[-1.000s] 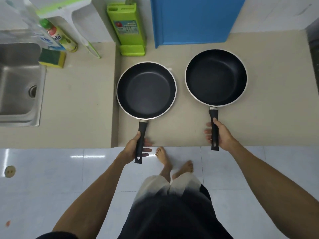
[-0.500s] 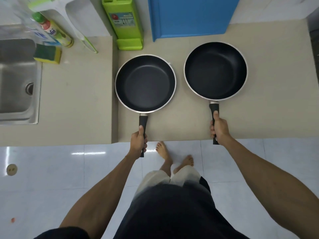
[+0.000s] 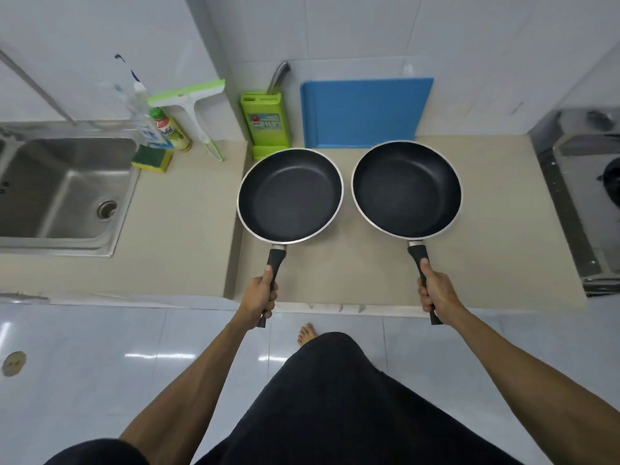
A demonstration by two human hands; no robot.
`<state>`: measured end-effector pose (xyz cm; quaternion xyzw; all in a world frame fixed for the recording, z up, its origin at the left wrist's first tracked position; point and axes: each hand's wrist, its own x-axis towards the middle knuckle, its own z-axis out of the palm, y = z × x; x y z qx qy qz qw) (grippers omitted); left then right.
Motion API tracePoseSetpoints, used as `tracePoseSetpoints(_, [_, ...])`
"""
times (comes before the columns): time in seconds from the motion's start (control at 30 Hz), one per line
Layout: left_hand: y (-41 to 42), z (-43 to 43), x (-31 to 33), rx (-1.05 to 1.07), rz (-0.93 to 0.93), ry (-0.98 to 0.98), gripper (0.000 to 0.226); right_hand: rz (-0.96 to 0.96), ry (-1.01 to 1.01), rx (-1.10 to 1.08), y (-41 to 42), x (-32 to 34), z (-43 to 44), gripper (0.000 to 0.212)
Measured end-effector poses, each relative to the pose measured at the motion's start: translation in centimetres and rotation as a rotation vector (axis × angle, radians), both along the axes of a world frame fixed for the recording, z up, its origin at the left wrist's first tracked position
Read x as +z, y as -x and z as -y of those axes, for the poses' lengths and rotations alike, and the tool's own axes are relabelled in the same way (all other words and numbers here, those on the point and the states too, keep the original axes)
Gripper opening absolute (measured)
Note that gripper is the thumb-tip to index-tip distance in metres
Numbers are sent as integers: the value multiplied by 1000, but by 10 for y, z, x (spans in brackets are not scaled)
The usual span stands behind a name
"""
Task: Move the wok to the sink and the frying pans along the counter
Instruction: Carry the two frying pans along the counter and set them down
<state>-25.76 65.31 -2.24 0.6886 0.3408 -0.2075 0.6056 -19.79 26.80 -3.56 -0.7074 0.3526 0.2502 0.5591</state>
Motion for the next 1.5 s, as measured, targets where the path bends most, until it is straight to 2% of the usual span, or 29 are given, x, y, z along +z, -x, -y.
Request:
tracePoseSetpoints(0.17, [15,13,21,60,45,-17,53,63,27,44,-7,28,25,51])
tracePoseSetpoints(0.33, [42,10,38,190,95,-22,52,93,65,183,-16,51,32,48])
tracePoseSetpoints(0.63, [104,-64,66,377,171,-92,52,117,27,429,-18,73,-51,48])
tracePoseSetpoints(0.93, [194,-193,65,645,168,-141,53,164,35,582,10,72,-216,49])
tracePoseSetpoints(1.2, [276,-340,65,740,101,-186,53,143,-27,643,52,70,-409,49])
tracePoseSetpoints(1.5, [296,-483,63,868,53,-148,53,122,-5,784,58,71,-595,48])
